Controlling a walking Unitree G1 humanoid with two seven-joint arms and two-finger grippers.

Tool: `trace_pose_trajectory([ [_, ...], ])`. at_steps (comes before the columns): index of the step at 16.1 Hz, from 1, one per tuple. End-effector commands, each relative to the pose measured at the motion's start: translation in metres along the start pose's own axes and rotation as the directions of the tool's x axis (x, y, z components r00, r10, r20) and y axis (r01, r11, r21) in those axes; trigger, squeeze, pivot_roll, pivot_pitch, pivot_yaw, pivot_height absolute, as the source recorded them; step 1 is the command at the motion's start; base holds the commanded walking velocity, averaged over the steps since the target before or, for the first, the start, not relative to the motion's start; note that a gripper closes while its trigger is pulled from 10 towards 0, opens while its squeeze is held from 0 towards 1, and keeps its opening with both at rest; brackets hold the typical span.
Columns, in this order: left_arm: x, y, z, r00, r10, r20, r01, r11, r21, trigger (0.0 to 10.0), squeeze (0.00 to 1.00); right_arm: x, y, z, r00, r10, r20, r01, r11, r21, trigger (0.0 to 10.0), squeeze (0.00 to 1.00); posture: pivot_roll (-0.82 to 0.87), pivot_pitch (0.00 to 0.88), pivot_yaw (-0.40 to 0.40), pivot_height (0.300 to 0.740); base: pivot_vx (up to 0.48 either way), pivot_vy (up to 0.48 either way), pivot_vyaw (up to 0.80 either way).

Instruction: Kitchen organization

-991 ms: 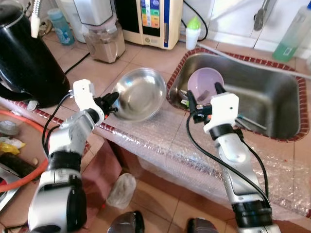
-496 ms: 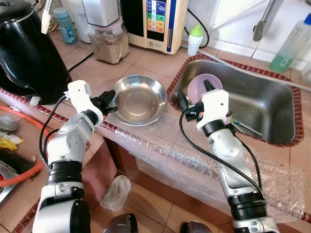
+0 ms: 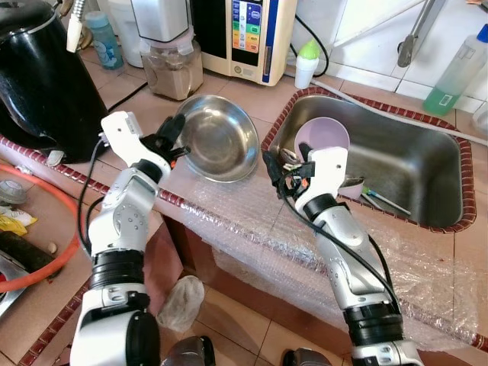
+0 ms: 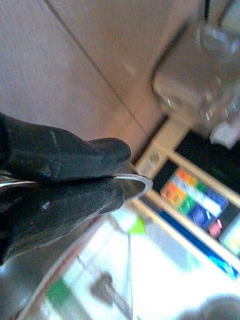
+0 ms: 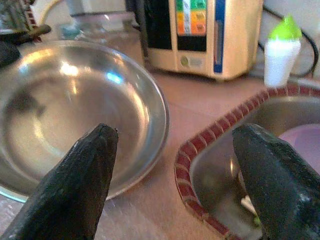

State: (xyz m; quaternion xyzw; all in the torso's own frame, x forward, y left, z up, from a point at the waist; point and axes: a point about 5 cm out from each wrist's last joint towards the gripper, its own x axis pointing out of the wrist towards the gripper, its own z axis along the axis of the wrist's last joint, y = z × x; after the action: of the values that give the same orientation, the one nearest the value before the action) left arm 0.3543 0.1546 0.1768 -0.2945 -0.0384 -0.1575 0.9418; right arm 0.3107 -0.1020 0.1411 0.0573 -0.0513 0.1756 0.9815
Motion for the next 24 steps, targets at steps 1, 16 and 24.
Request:
trace_pose_trajectory([
  [1, -0.003, -0.006, 0.005, 0.998, -0.053, 0.035, 0.054, 0.998, -0.019, 0.0, 0.00, 0.004, -0.002, -0.002, 1.000, -0.011, -0.020, 0.012, 0.999, 0.047, 10.0, 0.00, -0.04, 0.037, 0.007, 0.740, 0.000, 0.000, 0.00],
  [16, -0.010, -0.043, 0.006, 0.940, -0.334, 0.071, 0.341, 0.928, -0.148, 0.0, 0.00, 0.019, -0.001, -0.012, 0.996, -0.033, -0.079, 0.058, 0.937, 0.345, 6.3, 0.00, -0.03, 0.042, 0.002, 0.740, 0.000, 0.000, 0.00],
  [24, -0.010, -0.045, 0.005, 0.931, -0.361, 0.062, 0.366, 0.917, -0.159, 0.0, 0.00, 0.031, 0.002, -0.020, 0.991, 0.005, -0.136, 0.084, 0.763, 0.640, 0.0, 0.00, -0.02, 0.042, -0.007, 0.740, 0.000, 0.000, 0.00],
])
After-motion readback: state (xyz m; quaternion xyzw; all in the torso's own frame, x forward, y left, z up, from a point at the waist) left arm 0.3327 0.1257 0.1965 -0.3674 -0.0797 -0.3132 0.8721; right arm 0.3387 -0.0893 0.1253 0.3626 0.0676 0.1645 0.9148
